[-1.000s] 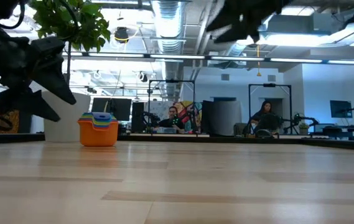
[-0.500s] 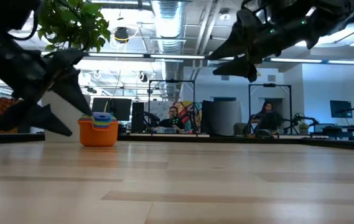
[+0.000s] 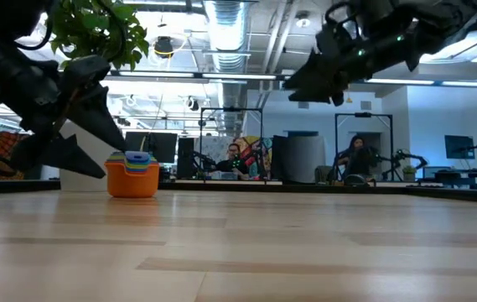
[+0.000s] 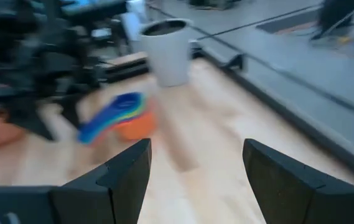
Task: Nest measuring cups in basket
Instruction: Put the nested measuring cups into the orange bin
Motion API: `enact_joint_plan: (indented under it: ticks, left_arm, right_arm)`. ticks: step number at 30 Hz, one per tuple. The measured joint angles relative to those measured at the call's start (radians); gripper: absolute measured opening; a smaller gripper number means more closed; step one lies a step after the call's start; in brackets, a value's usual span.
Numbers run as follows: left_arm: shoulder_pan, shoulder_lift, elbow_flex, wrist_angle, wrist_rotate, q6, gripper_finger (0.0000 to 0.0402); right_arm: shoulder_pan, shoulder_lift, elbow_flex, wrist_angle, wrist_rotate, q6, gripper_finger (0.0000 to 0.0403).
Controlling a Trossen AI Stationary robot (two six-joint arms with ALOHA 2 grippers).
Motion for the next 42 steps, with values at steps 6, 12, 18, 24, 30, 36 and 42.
enact_joint_plan:
  ticks: [6,12,18,24,30,36,42]
  left_arm:
    - [0.016,0.000,0.000,-0.047,-0.019,-0.015,0.0287]
    - [0.065,0.000,0.000,-0.060,-0.004,-0.034,0.0287]
    - [0.155,-0.016,0.000,0.006,0.242,-0.004,0.0287]
    - [0.234,-0.087,-0.001,0.012,0.403,-0.034,0.0287]
    - [0.227,-0.233,0.000,0.037,0.465,-0.111,0.0287]
    - [0.158,-0.276,0.000,-0.057,0.348,-0.176,0.0287]
    - [0.154,-0.277,-0.001,-0.177,0.327,-0.223,0.0287]
  right_arm:
    - [-0.164,0.000,0.000,-0.033,-0.013,-0.003,0.0276]
    - [-0.283,0.008,0.002,-0.001,-0.079,0.004,0.0276]
    - [-0.313,0.014,0.031,0.032,-0.081,0.008,0.0276]
    - [-0.312,0.016,0.112,0.033,-0.081,-0.081,0.0276]
    - [-0.318,0.016,0.176,-0.008,-0.081,-0.078,0.0276]
    - [-0.315,0.014,0.204,-0.270,-0.170,0.124,0.0276]
    - [-0.232,0.012,0.204,-0.302,-0.202,0.222,0.0276]
